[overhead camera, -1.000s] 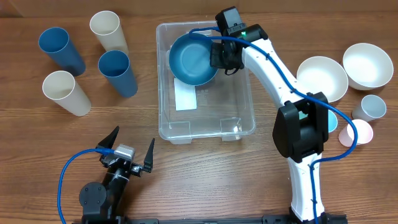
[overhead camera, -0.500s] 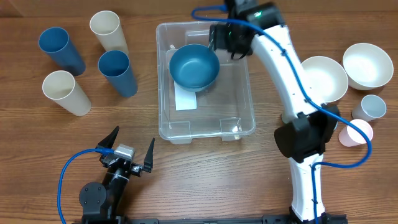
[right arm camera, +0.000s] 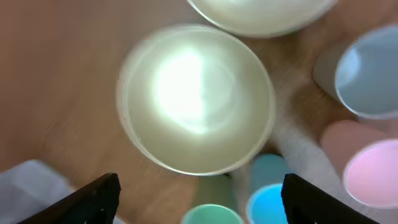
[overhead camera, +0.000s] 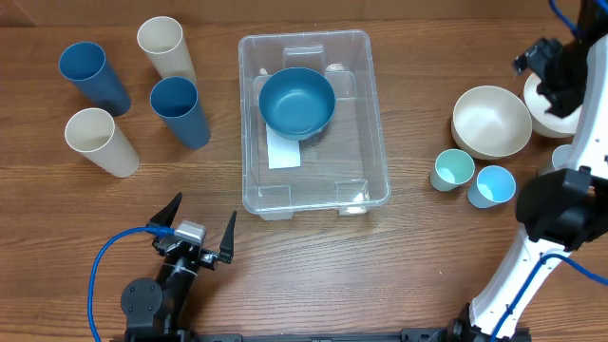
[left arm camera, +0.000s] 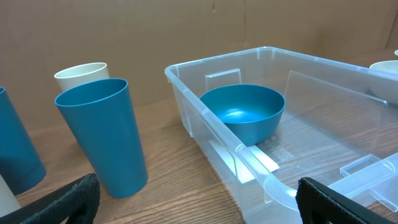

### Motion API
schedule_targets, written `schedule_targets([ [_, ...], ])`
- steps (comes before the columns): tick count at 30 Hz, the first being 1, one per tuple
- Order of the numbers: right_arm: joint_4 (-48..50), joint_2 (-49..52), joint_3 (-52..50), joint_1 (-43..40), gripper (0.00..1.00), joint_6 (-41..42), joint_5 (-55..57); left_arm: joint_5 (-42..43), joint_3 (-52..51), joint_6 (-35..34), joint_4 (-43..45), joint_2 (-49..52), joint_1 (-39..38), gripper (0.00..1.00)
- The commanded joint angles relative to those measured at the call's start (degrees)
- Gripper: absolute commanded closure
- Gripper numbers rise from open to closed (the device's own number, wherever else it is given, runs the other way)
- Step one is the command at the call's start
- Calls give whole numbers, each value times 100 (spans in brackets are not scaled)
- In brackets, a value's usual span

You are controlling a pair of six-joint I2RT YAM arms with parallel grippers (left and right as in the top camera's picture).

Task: Pack container
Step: 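Move the right gripper to the cream bowl and grasp its rim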

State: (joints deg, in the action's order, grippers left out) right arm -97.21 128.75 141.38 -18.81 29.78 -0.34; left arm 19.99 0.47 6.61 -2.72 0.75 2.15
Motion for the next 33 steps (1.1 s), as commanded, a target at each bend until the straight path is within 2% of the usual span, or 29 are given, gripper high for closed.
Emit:
schedule_targets([
  [1, 15, -114, -597, -188, 15, -22, 289, 81, -20, 46, 2, -50, 48, 0],
  [7, 15, -317, -905, -492, 14, -52, 326, 83, -20, 46, 2, -50, 48, 0],
  [11, 205, -317, -1051, -535, 14, 350, 326, 81, -20, 46, 2, -50, 48, 0],
  [17, 1394, -315, -2302, -380, 16, 597, 195, 81, -20, 46, 2, -50, 48, 0],
  [27, 2483, -282, -3285, -374, 21, 844, 188, 83, -20, 46, 2, -50, 48, 0],
  [28, 2643, -282, -3453, -374, 27, 844, 173, 81, -20, 46, 2, -50, 48, 0],
  [29, 2782, -264, -3580, -374, 38, 841, 175, 81, -20, 46, 2, -50, 48, 0],
  [31, 2916, -260, -3692, -369, 46, 844, 164, 81, -20, 46, 2, -50, 48, 0],
  [33, 2994, -260, -3740, -365, 63, 841, 155, 81, -20, 46, 2, -50, 48, 0],
])
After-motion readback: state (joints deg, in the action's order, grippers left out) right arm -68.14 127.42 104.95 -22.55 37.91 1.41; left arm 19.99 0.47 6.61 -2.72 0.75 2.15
